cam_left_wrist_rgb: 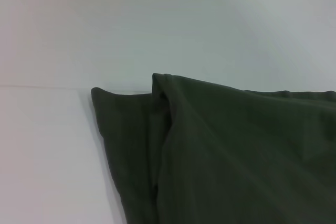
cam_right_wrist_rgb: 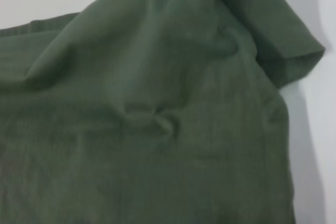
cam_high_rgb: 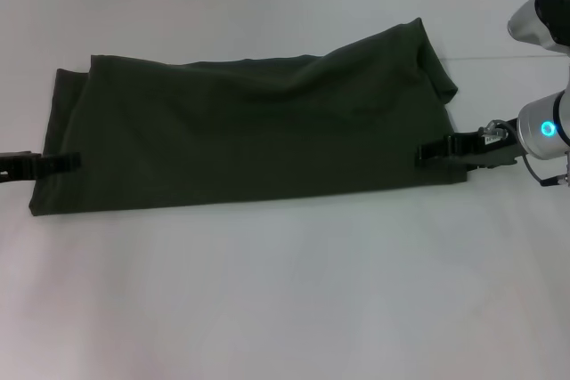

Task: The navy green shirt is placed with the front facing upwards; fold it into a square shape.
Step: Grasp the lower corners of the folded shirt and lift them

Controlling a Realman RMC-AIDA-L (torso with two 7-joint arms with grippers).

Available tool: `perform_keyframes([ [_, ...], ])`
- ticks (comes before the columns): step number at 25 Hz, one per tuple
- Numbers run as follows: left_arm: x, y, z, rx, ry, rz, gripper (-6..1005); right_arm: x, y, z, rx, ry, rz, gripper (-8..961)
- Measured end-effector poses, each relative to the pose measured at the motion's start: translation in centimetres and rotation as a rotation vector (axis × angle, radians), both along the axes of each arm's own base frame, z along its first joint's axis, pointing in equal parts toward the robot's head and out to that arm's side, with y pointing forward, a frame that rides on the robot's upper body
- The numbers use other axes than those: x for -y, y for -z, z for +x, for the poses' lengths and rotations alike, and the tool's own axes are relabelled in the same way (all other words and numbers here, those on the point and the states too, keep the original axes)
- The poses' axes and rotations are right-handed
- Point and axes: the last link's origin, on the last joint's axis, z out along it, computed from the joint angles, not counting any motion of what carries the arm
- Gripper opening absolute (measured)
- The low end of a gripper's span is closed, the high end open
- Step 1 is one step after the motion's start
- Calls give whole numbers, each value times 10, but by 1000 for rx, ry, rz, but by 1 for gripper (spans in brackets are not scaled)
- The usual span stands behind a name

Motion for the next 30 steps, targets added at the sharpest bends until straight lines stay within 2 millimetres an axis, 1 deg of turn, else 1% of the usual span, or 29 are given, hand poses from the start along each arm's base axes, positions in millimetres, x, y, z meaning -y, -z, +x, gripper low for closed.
perform_keyframes([
  [10, 0, 0, 0, 0, 0, 0, 874, 1, 6, -1, 1, -7, -3, 884],
  [30, 0, 0, 0, 0, 0, 0, 873, 2, 10, -4, -35, 4, -10, 798],
])
